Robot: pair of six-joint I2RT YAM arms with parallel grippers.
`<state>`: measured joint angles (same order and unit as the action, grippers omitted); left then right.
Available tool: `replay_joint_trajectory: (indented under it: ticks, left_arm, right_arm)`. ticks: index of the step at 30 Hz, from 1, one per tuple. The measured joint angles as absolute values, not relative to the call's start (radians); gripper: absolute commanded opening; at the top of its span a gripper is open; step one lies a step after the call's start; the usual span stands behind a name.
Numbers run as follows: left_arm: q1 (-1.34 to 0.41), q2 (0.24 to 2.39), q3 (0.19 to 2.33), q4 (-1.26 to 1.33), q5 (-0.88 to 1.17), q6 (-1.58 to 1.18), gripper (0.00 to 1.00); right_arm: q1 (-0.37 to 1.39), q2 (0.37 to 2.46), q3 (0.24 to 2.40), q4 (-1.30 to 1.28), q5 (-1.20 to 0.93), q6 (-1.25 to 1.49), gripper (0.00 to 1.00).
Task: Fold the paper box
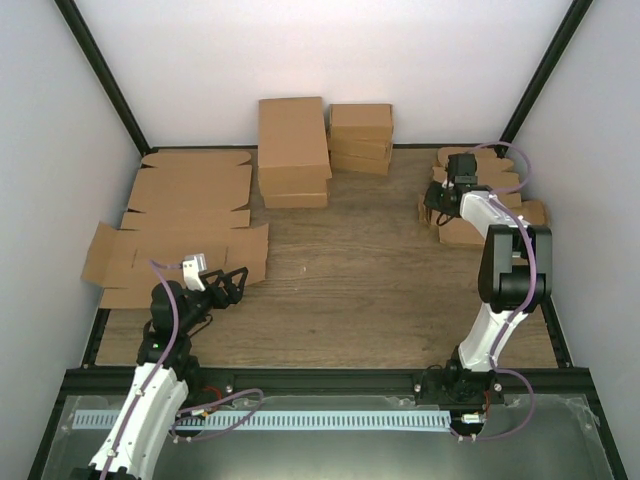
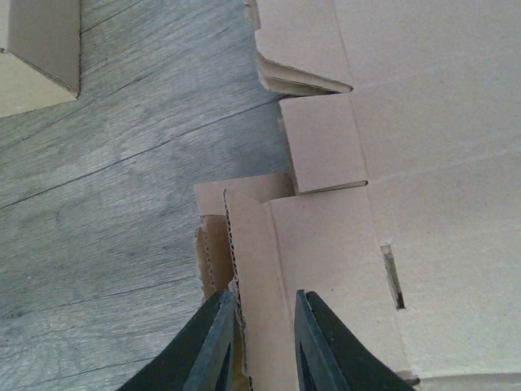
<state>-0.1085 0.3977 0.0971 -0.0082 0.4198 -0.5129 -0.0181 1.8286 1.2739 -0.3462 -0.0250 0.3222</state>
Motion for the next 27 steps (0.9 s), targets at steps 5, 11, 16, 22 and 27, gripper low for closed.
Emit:
replay_joint_trajectory:
  ticks: [5, 11, 16, 22, 27]
  left_arm:
    - [-0.109, 0.398, 0.097, -0.008, 0.420, -0.513, 1.00]
    - [-0.109, 0.399, 0.097, -0.008, 0.420, -0.513, 1.00]
    - [-0.109, 0.403, 0.097, -0.008, 0.420, -0.513, 1.00]
    - [-0.109, 0.404, 0.097, -0.008, 0.419, -0.513, 1.00]
    - [-0.109, 0.404, 0.097, -0.008, 0.419, -0.513, 1.00]
  right_arm:
    - [-0.032, 1.829, 1.274, -0.353, -0.018, 0.323, 0.20]
    - [-0.038, 1.829, 1.274, -0.352, -0.028, 0.319, 0.20]
    - [-0.038, 1.845, 1.280, -0.353, -0.052, 0.298, 0.07]
    - [-0.038, 1.875, 1.288, -0.368, -0.059, 0.275, 0.01]
    - [-0.038, 1.852, 1.289, -0.380, -0.063, 0.268, 0.01]
